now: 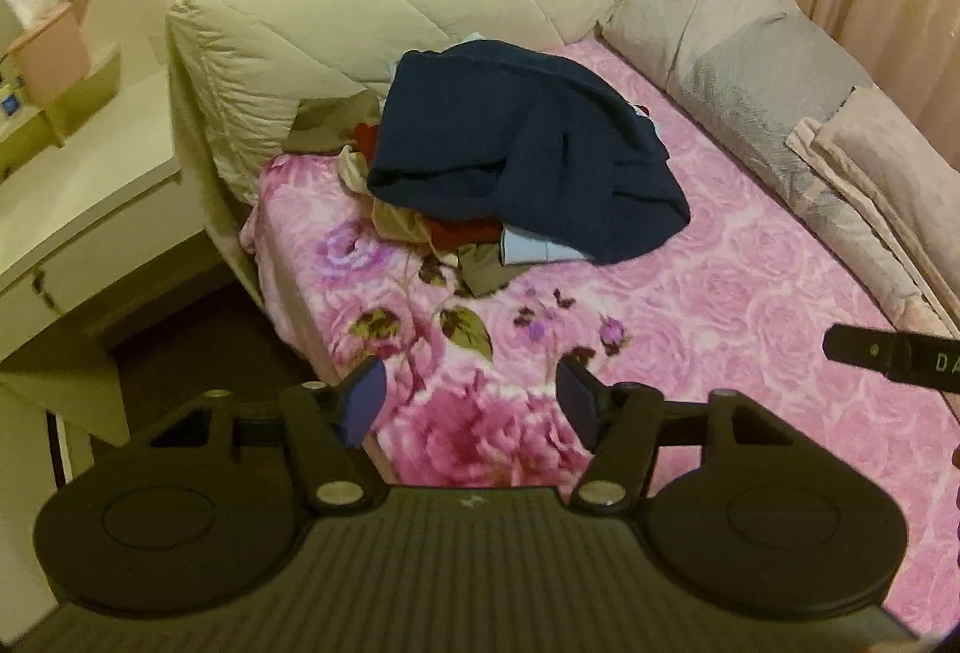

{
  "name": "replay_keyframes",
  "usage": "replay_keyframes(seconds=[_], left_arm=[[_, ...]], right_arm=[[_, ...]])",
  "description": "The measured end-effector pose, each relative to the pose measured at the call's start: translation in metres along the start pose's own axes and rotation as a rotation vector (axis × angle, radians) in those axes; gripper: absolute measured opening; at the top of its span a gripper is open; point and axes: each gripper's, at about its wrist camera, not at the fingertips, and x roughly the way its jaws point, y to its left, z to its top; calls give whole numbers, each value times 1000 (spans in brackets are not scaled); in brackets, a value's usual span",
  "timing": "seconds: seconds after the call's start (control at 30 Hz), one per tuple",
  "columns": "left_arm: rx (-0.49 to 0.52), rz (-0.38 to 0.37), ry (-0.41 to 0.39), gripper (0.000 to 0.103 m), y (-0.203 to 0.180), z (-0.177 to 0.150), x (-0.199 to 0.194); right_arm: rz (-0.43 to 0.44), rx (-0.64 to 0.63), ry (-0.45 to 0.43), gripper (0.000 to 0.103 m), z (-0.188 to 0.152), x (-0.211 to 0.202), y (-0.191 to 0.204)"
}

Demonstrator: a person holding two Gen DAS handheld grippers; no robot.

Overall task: Fold clothes
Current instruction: 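Reach both grippers down to the navy sweater on the pile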

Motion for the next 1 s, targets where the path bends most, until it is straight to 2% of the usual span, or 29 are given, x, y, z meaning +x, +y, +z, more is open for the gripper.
replay_keyframes(seconds=[0.23, 0.43, 0.77, 1.0], left_arm=[[35, -15, 5, 57, 29, 55, 61], [56, -19, 42, 57, 48, 90, 117], [54, -32, 95, 57, 79, 132, 209], [45, -47, 108, 58, 94, 156, 267]], right_arm=[[-39, 92, 45, 102, 33, 62, -3], [-47, 174, 71, 102, 57, 118, -7], [-56, 197, 87, 102, 82, 201, -2], [-49, 238, 81, 101, 87, 257, -15]])
